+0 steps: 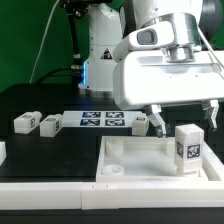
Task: Assemble one leg
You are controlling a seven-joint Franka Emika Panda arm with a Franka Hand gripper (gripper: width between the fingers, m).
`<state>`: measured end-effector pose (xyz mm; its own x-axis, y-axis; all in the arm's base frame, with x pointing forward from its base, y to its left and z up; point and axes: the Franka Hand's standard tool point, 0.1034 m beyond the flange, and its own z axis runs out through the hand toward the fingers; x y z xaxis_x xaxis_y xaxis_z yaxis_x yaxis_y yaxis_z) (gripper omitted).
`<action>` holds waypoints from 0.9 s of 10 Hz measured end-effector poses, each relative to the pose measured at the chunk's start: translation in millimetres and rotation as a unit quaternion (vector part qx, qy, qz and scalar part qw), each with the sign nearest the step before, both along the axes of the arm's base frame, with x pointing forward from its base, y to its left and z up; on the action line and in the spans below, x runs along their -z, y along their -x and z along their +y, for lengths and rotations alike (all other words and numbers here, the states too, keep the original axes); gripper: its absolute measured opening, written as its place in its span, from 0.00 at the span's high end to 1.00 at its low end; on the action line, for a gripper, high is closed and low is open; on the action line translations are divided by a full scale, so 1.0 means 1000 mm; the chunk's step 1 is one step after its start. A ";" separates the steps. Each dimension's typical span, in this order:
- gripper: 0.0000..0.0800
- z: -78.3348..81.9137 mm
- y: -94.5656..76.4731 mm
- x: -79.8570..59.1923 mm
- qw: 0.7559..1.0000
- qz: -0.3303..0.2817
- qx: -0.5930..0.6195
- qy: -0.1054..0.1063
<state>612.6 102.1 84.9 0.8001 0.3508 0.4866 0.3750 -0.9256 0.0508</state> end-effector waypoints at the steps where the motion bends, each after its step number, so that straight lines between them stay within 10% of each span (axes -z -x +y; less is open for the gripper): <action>1: 0.19 -0.001 0.000 0.001 1.000 -0.001 0.000 0.000; 9: 0.19 -0.002 0.002 0.008 0.951 0.303 0.037 0.048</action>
Offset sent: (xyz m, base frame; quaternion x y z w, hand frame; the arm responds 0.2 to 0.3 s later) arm 0.0065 -0.0113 -0.0109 -0.0461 -0.2517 0.0116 0.9666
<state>610.5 99.9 77.0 0.9476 0.3024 -0.1027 0.2968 -0.9526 -0.0671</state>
